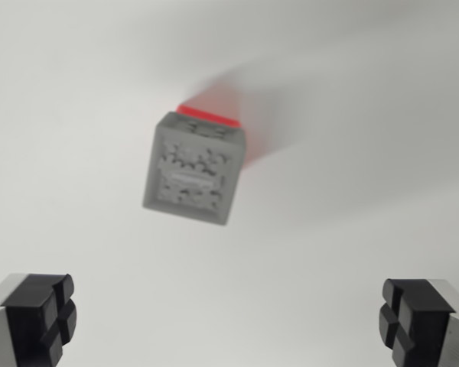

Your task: Destack cube

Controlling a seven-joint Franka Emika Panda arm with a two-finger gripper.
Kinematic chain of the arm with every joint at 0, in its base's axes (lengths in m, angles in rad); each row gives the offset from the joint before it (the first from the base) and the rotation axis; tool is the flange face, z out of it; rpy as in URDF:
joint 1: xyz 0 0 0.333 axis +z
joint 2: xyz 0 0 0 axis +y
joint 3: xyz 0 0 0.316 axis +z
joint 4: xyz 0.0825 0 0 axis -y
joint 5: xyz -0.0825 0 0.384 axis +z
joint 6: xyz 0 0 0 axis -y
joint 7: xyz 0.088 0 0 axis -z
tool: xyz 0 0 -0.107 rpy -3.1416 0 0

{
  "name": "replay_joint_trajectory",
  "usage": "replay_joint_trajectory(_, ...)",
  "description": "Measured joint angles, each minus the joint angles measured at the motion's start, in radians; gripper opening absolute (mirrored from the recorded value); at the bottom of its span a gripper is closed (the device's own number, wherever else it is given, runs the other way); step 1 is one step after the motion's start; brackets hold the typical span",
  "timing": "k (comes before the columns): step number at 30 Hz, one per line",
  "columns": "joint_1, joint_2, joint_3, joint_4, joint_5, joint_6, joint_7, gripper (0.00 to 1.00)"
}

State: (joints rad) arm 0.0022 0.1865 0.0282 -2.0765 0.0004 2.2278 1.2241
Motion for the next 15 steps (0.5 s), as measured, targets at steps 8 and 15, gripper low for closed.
replay_joint_trajectory(8,0.036,0.028,0.000,-0.038,-0.001,0.089,0.178,1.00)
replay_joint_trajectory(15,0.055,0.064,-0.001,-0.059,-0.005,0.156,0.255,1.00)
